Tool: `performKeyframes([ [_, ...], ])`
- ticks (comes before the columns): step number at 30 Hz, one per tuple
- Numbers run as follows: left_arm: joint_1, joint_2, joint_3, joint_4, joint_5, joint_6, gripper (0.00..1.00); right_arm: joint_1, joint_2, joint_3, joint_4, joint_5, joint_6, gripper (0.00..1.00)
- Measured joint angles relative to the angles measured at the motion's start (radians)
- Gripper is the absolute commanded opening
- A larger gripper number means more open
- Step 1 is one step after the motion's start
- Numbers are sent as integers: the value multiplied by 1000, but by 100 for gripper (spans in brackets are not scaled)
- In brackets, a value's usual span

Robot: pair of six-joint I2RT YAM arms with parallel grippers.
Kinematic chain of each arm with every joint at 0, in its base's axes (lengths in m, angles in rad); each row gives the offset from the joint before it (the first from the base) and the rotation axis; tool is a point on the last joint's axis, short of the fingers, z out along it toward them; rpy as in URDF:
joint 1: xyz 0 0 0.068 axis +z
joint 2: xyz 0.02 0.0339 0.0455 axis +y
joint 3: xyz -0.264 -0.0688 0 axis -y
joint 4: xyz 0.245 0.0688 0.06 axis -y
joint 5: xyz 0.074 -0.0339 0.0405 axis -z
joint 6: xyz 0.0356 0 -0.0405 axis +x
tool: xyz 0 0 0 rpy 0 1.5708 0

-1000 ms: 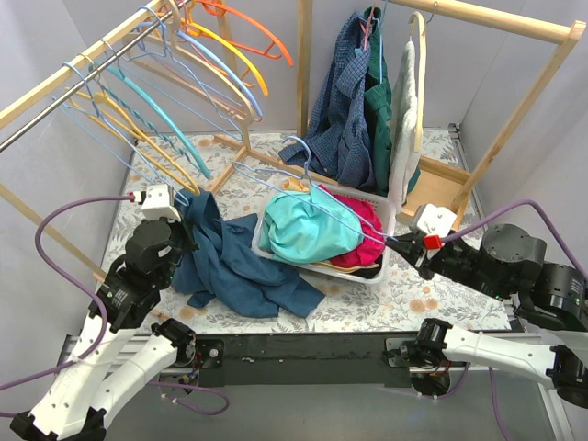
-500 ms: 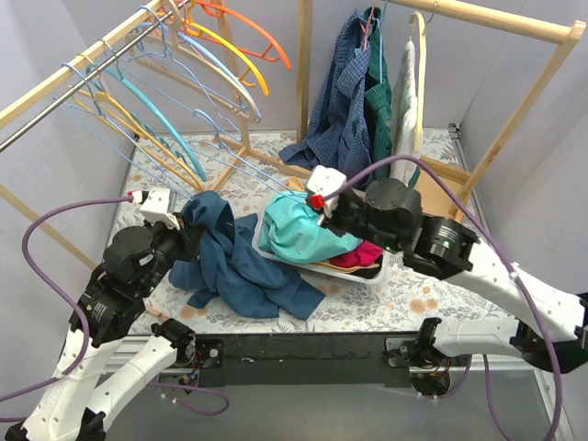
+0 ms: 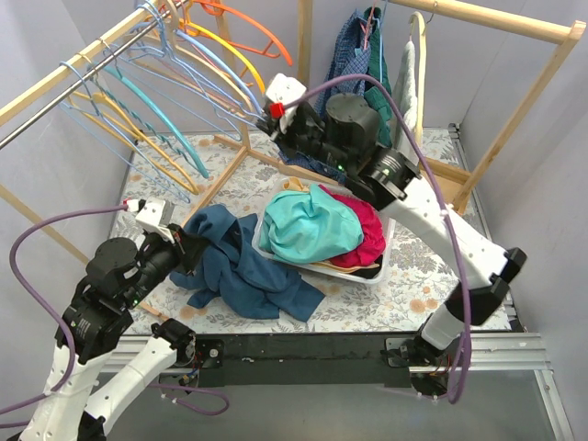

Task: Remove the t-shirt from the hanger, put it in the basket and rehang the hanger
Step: Place the hanger at the clothesline.

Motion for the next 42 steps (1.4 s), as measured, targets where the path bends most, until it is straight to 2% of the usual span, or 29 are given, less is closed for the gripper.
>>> performKeyframes([
  [4,0,-30,0,7,22,-15,0,-14,147,180,-20,-74,16,1],
  [7,0,-31,0,8,32,-20,0,-13,219,243,-26,-114,21,1],
  [17,0,-39,0,8,58,-49,0,-26,347,318,18,-200,66,1],
  [26,0,-42,-1,8,89,-75,0,-109,437,378,102,-322,160,1],
  [42,0,-25,-2,19,122,-87,0,-128,522,381,106,-377,227,1],
])
